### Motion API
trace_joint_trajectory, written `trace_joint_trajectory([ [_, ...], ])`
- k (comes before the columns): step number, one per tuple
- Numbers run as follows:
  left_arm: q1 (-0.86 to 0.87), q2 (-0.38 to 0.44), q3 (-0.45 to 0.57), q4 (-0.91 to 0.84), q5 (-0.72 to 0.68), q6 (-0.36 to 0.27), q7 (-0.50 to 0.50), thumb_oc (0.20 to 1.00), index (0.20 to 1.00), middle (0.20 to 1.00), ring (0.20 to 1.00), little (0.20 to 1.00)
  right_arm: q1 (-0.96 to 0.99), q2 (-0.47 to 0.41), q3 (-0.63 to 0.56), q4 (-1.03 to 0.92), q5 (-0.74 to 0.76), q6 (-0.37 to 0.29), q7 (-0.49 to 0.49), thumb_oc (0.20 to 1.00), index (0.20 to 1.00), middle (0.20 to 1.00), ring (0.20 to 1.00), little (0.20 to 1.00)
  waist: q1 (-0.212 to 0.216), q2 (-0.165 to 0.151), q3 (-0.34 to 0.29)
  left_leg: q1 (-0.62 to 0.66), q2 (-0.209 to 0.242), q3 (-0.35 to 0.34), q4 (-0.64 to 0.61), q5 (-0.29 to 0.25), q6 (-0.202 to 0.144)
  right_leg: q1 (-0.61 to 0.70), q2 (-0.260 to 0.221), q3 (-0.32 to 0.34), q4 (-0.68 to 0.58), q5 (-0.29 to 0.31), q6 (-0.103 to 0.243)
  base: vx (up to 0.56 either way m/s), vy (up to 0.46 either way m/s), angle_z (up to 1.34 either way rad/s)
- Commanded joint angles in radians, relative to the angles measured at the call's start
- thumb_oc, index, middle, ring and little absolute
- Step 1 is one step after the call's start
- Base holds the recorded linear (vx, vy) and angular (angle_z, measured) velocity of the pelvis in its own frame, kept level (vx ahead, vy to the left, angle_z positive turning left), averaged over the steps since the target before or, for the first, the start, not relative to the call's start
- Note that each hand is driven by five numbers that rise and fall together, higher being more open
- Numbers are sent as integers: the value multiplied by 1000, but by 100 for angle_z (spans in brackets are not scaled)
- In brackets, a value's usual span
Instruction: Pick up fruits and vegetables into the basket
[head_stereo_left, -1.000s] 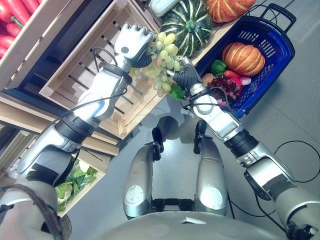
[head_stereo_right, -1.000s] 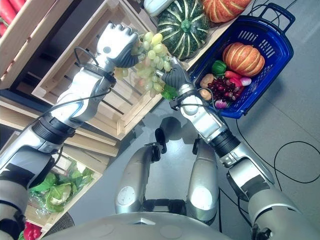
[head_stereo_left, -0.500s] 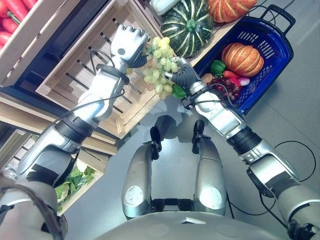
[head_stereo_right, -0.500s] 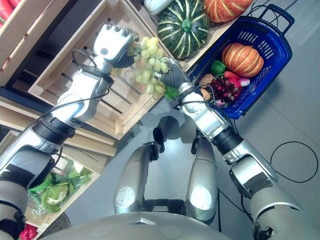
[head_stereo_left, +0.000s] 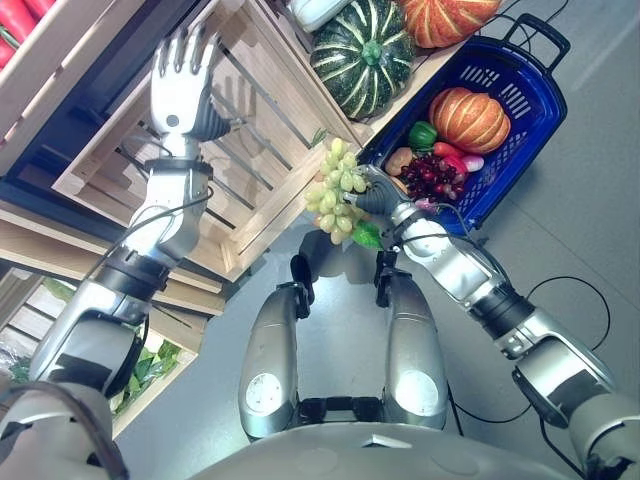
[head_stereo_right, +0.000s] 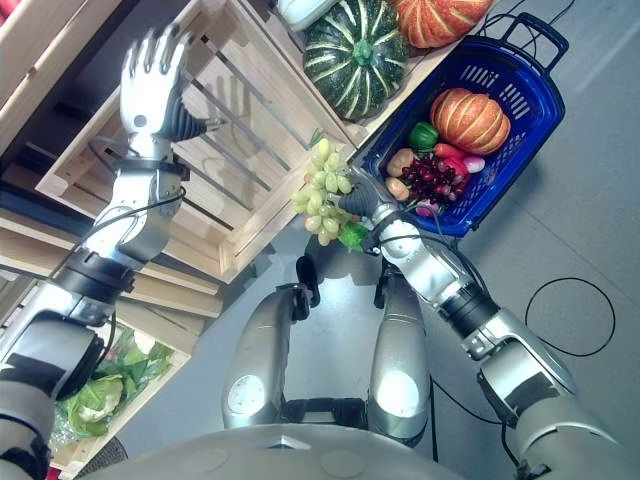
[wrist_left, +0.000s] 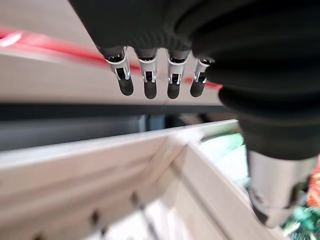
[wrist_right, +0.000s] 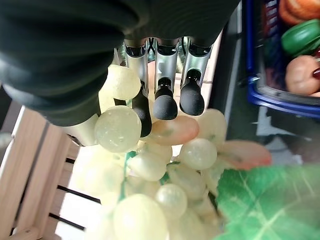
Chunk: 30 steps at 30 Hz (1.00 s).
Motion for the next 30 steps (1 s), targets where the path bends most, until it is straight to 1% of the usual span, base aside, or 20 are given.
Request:
trace_joint_trajectory([
  [1,49,14,64,-23,-110,16,20,1000,1000,1000,1000,1000,-3,36,-66,-164,-47,-108,-28,200,200,200,200,200,3,-30,-35,16,-18,10,-31,-17,17,58,14,28,4,-69,58,1,46,-5],
  [3,84,2,86,-1,-186,18,19,1000,1000,1000,1000,1000,23,30,-90,-192,-55,-137,-33,200,200,200,200,200,-5,-27,-35,19,-18,13,-35,-15,18,55,18,33,6,-70,59,2,55,-7],
  [5,100,-9,96,13,-223,15,11,1000,1000,1000,1000,1000,37,28,-100,-206,-63,-148,-43,200,200,200,200,200,-8,-24,-35,20,-17,15,-36,-14,18,53,18,35,8,-72,60,-3,42,-5],
  [7,125,-29,102,39,-300,12,-21,1000,1000,1000,1000,1000,57,29,-115,-221,-62,-160,-67,200,200,200,200,200,-15,-18,-35,22,-17,20,-40,-13,16,50,17,39,11,-72,60,-1,57,-4],
  [8,139,-39,102,48,-386,-4,-46,1000,1000,1000,1000,1000,69,30,-124,-228,-56,-164,-84,200,200,200,200,200,-19,-16,-35,23,-17,22,-40,-13,16,47,16,43,13,-73,61,5,57,-3],
  [9,159,-69,110,60,-469,-27,-69,1000,1000,1000,1000,1000,85,27,-136,-229,-52,-174,-99,200,200,200,200,200,-23,-14,-35,26,-16,25,-43,-11,17,47,16,45,12,-73,61,12,66,-3],
  [10,183,-109,117,81,-584,-48,-100,1000,1000,1000,1000,1000,106,26,-151,-222,-34,-182,-122,200,200,200,200,200,-30,-11,-35,27,-14,30,-44,-11,18,45,16,48,12,-74,60,8,55,-4],
  [13,214,-196,126,130,-738,-93,-128,1000,1000,1000,1000,1000,131,39,-172,-190,-5,-191,-143,200,200,200,200,200,-42,-6,-35,17,-8,39,-39,-11,21,24,19,56,26,-78,56,-1,31,-12],
  [15,224,-250,129,156,-851,-100,-142,1000,1000,1000,1000,1000,150,48,-183,-161,32,-199,-173,200,200,200,200,200,-51,-5,-35,4,-4,47,-33,-12,23,5,22,60,37,-80,53,0,-14,-15],
  [16,228,-272,132,168,-892,-105,-138,1000,1000,1000,1000,1000,159,52,-189,-144,57,-204,-186,200,200,200,200,200,-55,-6,-35,0,-1,50,-32,-11,24,-3,24,61,40,-80,51,84,-18,-10],
  [17,234,-299,132,177,-954,-121,-111,1000,1000,1000,1000,1000,171,57,-197,-127,99,-204,-203,200,200,200,200,200,-61,-4,-35,8,0,43,-22,-39,17,0,27,70,57,-108,56,86,-11,-8],
  [18,238,-318,133,182,-978,-130,-107,1000,1000,1000,1000,1000,179,61,-200,-118,107,-205,-212,200,200,200,200,200,-64,-4,-35,4,1,45,-21,-38,17,-8,29,71,63,-110,55,91,-3,-9],
  [19,244,-340,136,191,-1046,-146,-105,1000,1000,1000,1000,1000,190,66,-206,-104,157,-212,-232,200,200,200,200,200,-68,-3,-35,1,2,47,-21,-38,18,-16,31,72,69,-114,53,8,-15,-11],
  [20,249,-379,142,193,-1154,-170,-81,1000,1000,1000,1000,1000,206,81,-217,-79,220,-229,-247,200,200,200,200,200,-74,-3,-35,-9,5,51,-20,-36,18,-31,34,75,75,-115,50,5,-27,-12],
  [23,272,-463,142,211,-1317,-248,-40,1000,1000,1000,1000,1000,251,134,-248,-15,395,-295,-288,200,200,200,200,200,-85,-3,-35,-23,6,59,-28,-28,17,-53,41,75,80,-114,44,-1,-49,-10],
  [24,281,-488,140,216,-1357,-284,-13,1000,1000,1000,1000,1000,264,151,-258,5,424,-312,-302,200,200,200,200,200,-88,-4,-35,-24,6,60,-32,-25,17,-55,44,75,78,-112,42,12,-58,-14],
  [26,293,-521,131,215,-1369,-357,12,1000,1000,1000,1000,1000,285,172,-263,32,464,-339,-332,200,200,200,200,200,-95,-4,-35,-31,8,64,-34,-22,18,-66,47,75,80,-113,37,13,-39,-15],
  [27,293,-525,128,210,-1373,-371,17,1000,1000,1000,1000,1000,288,173,-264,36,469,-342,-336,200,200,200,200,200,-96,-4,-35,-33,9,65,-33,-22,18,-68,47,75,81,-113,36,11,-21,-12],
  [30,296,-542,105,177,-1352,-484,48,1000,1000,1000,1000,1000,301,184,-270,66,494,-363,-372,200,200,200,200,200,-99,-3,-35,-44,10,68,-29,-18,21,-79,48,71,87,-113,30,17,-29,-8],
])
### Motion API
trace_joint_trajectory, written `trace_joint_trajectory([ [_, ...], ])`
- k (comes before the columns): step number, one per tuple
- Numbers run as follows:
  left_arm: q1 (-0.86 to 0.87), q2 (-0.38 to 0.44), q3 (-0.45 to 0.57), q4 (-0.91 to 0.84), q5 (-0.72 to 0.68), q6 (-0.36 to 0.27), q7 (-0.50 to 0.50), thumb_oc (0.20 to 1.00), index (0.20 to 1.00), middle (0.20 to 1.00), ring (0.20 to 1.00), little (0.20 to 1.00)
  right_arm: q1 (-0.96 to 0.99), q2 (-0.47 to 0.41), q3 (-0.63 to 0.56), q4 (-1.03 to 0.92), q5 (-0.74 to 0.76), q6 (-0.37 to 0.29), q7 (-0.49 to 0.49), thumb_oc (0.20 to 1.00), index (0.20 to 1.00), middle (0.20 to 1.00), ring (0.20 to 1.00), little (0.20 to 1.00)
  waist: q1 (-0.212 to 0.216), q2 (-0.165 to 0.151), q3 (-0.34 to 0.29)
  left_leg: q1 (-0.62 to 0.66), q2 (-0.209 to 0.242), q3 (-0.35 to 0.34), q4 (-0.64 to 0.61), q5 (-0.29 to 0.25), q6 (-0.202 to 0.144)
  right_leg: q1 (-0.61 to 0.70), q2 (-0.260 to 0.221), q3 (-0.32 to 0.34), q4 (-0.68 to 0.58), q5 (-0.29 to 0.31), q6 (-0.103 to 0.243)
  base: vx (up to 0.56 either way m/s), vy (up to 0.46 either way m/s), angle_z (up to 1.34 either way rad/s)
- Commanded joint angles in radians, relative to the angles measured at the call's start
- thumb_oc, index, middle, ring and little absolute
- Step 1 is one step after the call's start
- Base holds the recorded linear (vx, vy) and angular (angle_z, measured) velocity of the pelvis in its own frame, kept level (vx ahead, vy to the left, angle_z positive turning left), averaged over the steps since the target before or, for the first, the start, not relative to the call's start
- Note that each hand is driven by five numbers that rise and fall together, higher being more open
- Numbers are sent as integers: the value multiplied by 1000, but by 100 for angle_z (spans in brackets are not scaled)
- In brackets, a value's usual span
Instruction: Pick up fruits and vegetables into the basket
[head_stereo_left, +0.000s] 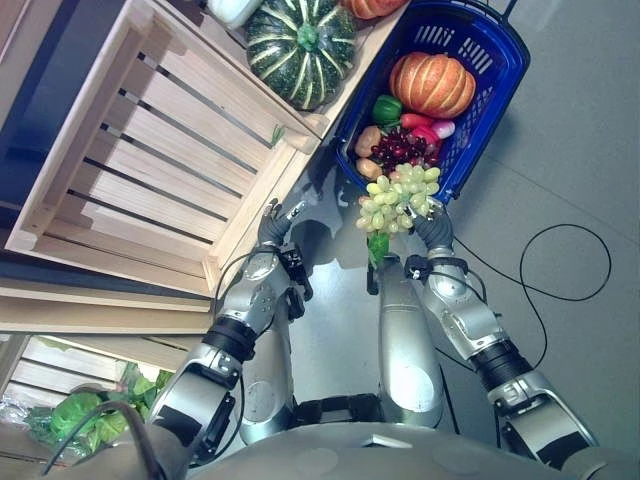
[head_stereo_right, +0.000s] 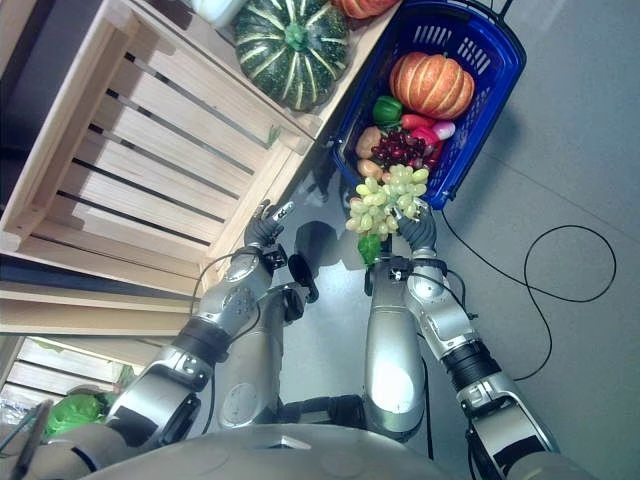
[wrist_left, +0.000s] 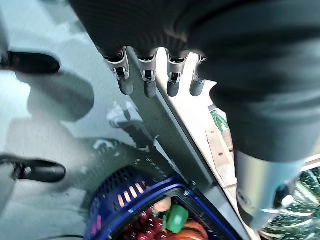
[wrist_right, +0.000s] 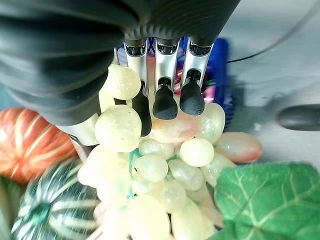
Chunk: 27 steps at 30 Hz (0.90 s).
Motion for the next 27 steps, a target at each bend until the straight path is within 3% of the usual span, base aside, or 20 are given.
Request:
trace_joint_trajectory([
  [1,40,15,-10,-72,10,-158,41,1000,1000,1000,1000,1000,-5,30,-6,-74,22,-105,-41,200,200,200,200,200,7,4,-39,-23,-19,-26,-9,-5,26,20,11,-19,74,-113,26,18,-41,-4],
  [6,-2,0,-57,-106,50,-332,119,1000,1000,1000,1000,1000,-68,42,-1,14,81,-133,-90,200,200,200,200,200,20,0,-39,-73,-18,-37,15,-3,28,-21,13,-33,104,-117,16,14,-110,3],
  [9,-29,-5,-74,-125,68,-400,155,1000,1000,1000,1000,1000,-115,47,5,48,109,-129,-100,200,200,200,200,200,33,-8,-39,-116,-16,-45,29,-1,28,-57,16,-50,130,-122,11,-9,-185,15],
  [20,-116,-36,-92,-122,117,-461,317,1000,1000,1000,1000,1000,-258,28,-8,104,187,-143,-92,200,200,200,200,200,64,-16,-39,-289,-10,-84,51,31,18,-217,34,-79,222,-148,-2,3,-151,14],
  [27,-170,-41,-93,-114,210,-523,389,1000,1000,1000,1000,1000,-313,32,-30,121,360,-198,-44,200,200,200,200,200,69,-11,-39,-353,-4,-95,52,48,10,-283,44,-80,256,-160,-6,7,-90,7],
])
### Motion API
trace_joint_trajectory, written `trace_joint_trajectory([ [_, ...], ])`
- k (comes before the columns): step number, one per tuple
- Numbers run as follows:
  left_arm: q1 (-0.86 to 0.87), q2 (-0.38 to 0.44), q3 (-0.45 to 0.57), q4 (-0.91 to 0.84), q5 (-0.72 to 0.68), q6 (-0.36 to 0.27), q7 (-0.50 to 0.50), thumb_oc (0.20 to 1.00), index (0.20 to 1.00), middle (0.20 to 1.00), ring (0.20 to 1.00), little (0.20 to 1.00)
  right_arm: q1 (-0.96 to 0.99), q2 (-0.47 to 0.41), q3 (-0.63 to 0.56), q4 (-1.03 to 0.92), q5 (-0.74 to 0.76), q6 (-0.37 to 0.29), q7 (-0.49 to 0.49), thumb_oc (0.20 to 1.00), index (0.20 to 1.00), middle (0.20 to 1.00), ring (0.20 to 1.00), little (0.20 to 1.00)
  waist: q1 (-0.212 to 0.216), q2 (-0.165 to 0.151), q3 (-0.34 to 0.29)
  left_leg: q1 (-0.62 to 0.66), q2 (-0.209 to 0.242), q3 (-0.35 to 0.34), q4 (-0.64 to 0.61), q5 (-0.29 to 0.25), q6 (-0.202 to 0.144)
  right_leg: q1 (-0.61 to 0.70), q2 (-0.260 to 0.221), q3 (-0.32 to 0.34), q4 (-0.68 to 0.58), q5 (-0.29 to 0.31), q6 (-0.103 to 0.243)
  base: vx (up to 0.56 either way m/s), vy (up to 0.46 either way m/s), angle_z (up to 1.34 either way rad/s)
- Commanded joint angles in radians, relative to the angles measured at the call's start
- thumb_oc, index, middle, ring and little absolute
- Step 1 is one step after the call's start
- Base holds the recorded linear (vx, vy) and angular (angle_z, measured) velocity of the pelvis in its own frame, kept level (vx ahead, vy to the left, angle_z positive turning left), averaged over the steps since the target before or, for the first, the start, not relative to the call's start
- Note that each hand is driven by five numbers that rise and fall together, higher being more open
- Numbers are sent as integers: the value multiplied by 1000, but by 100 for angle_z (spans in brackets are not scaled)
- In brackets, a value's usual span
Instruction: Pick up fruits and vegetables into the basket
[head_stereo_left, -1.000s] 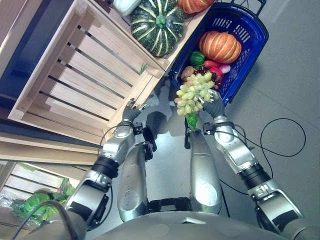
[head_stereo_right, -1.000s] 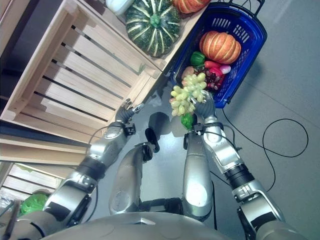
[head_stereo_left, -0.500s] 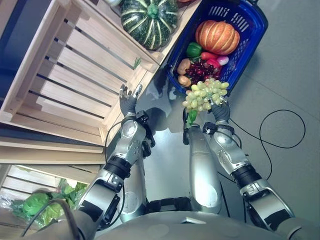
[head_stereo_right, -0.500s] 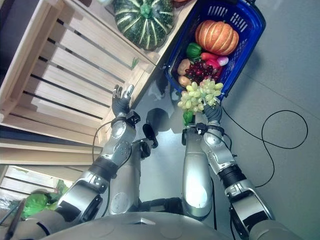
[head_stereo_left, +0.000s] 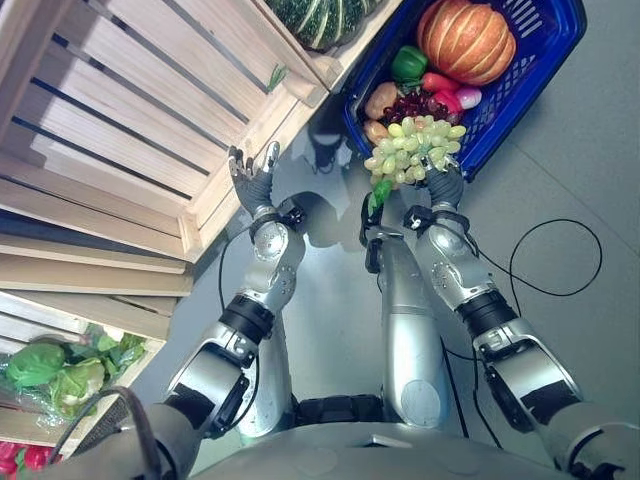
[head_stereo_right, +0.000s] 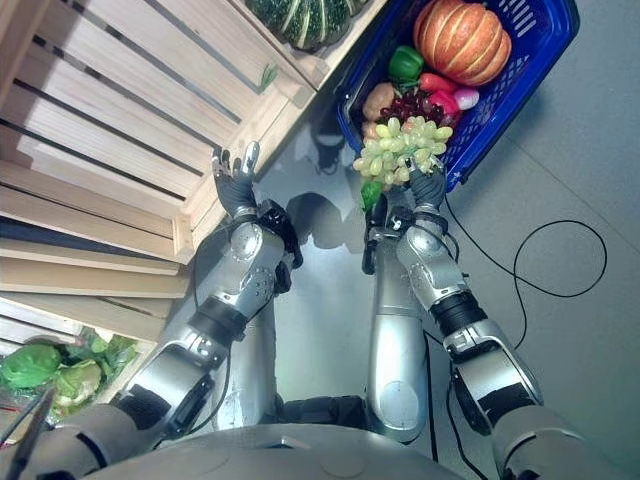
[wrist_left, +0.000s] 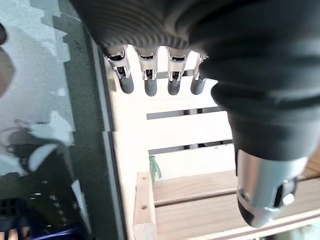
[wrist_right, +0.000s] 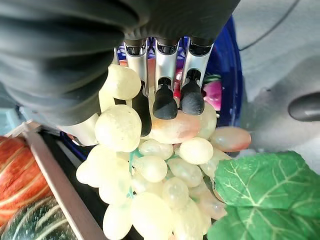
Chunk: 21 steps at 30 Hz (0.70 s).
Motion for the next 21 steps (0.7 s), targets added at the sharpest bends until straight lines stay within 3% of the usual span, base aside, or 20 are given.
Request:
trace_joint_trajectory([
  [1,-18,-4,-22,-74,131,-93,68,1000,1000,1000,1000,1000,-22,19,-37,-39,112,-117,41,200,200,200,200,200,17,-3,-43,-40,-22,26,-58,14,43,-23,51,10,121,-128,37,9,-78,2],
  [5,-61,-8,-22,-77,258,-131,141,1000,1000,1000,1000,1000,-45,33,-68,-23,238,-174,78,200,200,200,200,200,13,2,-43,-71,-11,23,-48,22,35,-57,48,9,145,-135,35,15,-100,4],
  [9,-98,-15,-30,-75,321,-139,154,1000,1000,1000,1000,1000,-68,41,-92,-19,329,-212,117,200,200,200,200,200,7,7,-43,-85,-3,25,-48,29,28,-75,50,13,158,-138,34,1,-67,1],
  [14,-154,-22,-41,-71,480,-132,273,1000,1000,1000,1000,1000,-106,39,-108,-5,394,-255,166,200,200,200,200,200,-1,14,-43,-108,7,28,-58,47,16,-101,55,18,164,-140,33,-15,-50,-2],
  [21,-217,-31,-39,-38,509,-170,296,1000,1000,1000,1000,1000,-158,32,-124,13,443,-306,213,200,200,200,200,200,-9,11,-43,-139,16,27,-71,68,1,-126,62,15,154,-134,35,-28,-79,-5],
])
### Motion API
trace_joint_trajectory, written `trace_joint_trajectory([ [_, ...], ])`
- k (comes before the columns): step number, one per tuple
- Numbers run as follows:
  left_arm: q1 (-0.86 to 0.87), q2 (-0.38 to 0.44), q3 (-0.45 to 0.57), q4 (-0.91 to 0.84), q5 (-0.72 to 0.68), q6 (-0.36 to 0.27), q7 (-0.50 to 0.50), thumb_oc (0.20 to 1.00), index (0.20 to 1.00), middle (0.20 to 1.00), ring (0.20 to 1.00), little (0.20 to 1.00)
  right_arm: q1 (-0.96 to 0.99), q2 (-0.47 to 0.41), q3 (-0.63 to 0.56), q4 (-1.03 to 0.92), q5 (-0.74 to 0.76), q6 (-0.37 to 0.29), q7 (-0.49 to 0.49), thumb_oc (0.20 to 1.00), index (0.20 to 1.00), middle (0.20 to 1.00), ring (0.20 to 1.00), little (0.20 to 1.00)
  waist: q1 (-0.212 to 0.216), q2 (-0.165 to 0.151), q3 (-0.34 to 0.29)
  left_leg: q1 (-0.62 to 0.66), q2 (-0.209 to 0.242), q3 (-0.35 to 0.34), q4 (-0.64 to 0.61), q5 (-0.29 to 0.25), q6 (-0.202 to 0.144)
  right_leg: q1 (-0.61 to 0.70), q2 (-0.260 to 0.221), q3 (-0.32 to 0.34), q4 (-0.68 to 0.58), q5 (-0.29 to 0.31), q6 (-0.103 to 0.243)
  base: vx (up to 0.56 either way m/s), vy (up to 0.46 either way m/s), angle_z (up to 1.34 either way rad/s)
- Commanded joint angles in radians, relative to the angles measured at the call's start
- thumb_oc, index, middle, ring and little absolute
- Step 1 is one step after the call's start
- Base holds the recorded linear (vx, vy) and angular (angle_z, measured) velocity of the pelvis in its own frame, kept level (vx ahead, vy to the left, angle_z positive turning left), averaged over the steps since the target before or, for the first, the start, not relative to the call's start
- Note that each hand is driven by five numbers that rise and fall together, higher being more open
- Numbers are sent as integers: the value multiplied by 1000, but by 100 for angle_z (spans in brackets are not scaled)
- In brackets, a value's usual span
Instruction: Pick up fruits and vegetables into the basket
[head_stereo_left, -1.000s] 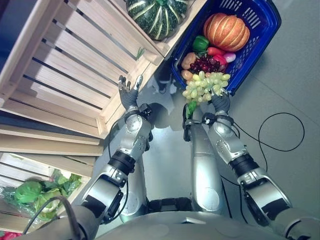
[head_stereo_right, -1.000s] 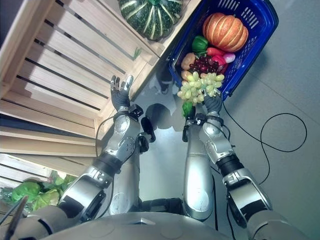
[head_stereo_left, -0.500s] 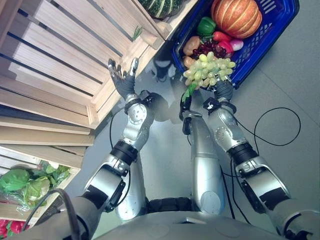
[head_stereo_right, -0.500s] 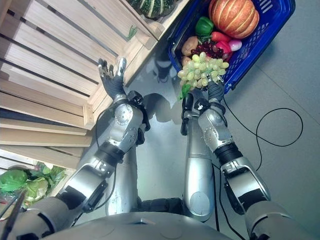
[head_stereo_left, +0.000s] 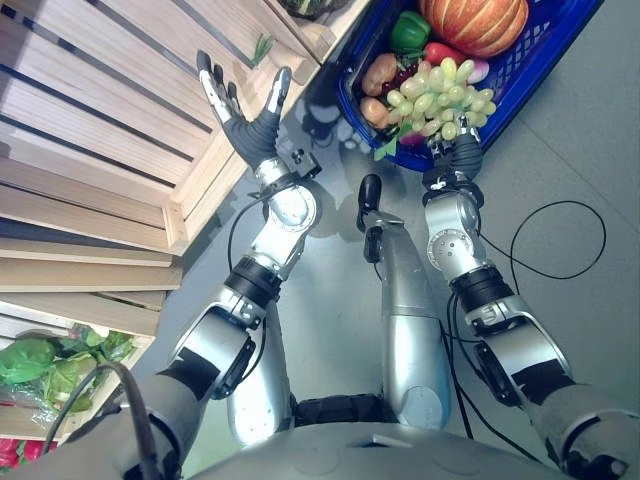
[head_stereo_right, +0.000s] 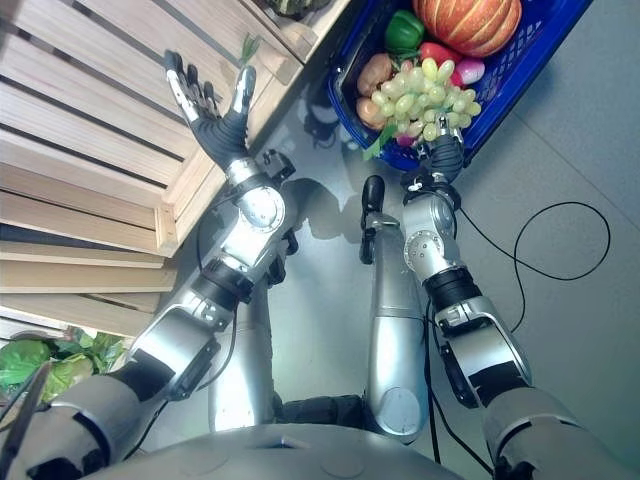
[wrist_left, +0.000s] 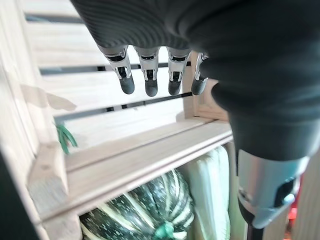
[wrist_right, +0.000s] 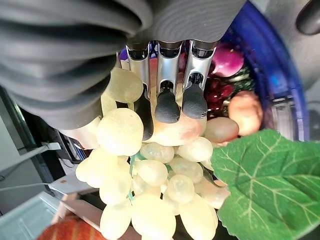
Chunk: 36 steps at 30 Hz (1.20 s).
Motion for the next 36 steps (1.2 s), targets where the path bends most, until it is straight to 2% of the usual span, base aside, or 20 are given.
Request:
trace_joint_trajectory([
  [1,-19,-34,-20,-32,80,-72,25,1000,1000,1000,1000,1000,-37,-7,-44,-33,15,-82,52,200,200,200,200,200,4,13,-44,-33,1,23,-119,73,3,-11,55,-2,104,-126,45,-27,-62,-7],
  [7,-73,-31,-27,6,120,-83,49,1000,1000,1000,1000,1000,-87,-16,-47,6,114,-74,140,200,200,200,200,200,-1,14,-44,-73,13,25,-107,79,-8,-48,53,-4,117,-129,42,-22,-55,-4],
  [8,-83,-29,-28,9,128,-77,48,1000,1000,1000,1000,1000,-96,-18,-47,13,129,-68,147,373,373,373,373,373,-1,14,-44,-78,14,25,-105,79,-9,-53,52,-4,119,-130,41,-26,-43,0],
  [9,-93,-30,-27,14,145,-65,40,1000,1000,1000,1000,1000,-106,-20,-50,18,131,-65,141,1000,1000,1000,1000,1000,-2,14,-44,-82,14,25,-104,79,-11,-56,53,-3,118,-129,42,-19,-38,0],
  [14,-110,-13,-34,23,158,-52,39,1000,1000,1000,1000,1000,-121,-29,-49,25,138,-67,212,1000,1000,1000,1000,1000,-1,13,-44,-95,11,15,-97,73,-18,-61,57,-1,112,-132,42,-17,-23,-1],
  [25,-71,-15,-30,45,178,-52,51,1000,1000,1000,1000,1000,-81,-8,-6,56,96,-47,254,1000,1000,1000,1000,1000,8,5,-44,-52,-2,9,-108,65,-16,-1,64,-1,57,-120,41,-11,36,0],
  [36,49,26,-9,45,148,-36,62,1000,1000,1000,1000,1000,46,27,27,68,58,-72,291,1000,1000,1000,1000,1000,34,-16,-44,86,-29,-1,-133,37,-1,150,53,-14,-18,-103,48,-17,108,3],
])
